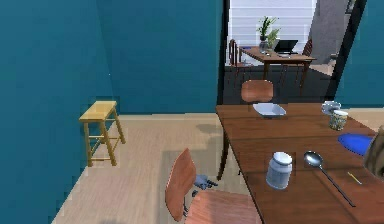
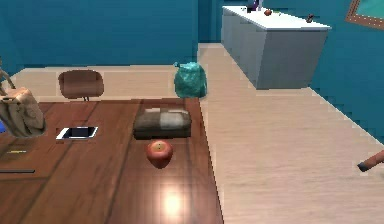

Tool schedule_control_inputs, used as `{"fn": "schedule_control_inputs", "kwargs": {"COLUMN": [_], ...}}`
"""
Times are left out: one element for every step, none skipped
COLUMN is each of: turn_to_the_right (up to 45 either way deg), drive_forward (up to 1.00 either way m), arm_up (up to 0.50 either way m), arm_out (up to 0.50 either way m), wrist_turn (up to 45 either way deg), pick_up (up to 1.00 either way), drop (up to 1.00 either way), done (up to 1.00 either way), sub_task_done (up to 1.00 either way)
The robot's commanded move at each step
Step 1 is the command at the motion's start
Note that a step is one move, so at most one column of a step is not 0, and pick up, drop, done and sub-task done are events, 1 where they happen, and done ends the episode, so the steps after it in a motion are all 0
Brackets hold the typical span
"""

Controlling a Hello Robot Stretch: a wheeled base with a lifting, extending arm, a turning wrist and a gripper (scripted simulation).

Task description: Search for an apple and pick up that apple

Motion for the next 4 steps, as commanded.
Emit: {"fn": "schedule_control_inputs", "kwargs": {"turn_to_the_right": [0.0,0.0,0.0,0.0], "drive_forward": [0.00,0.00,0.00,0.00], "arm_up": [0.50,0.38,0.00,0.00], "arm_out": [0.00,0.00,0.30,0.00], "wrist_turn": [0.0,0.0,0.0,45.0], "pick_up": [0.00,0.00,0.00,0.00], "drop": [0.00,0.00,0.00,0.00], "done": [0.00,0.00,0.00,0.00], "sub_task_done": [0.00,0.00,0.00,0.00]}}
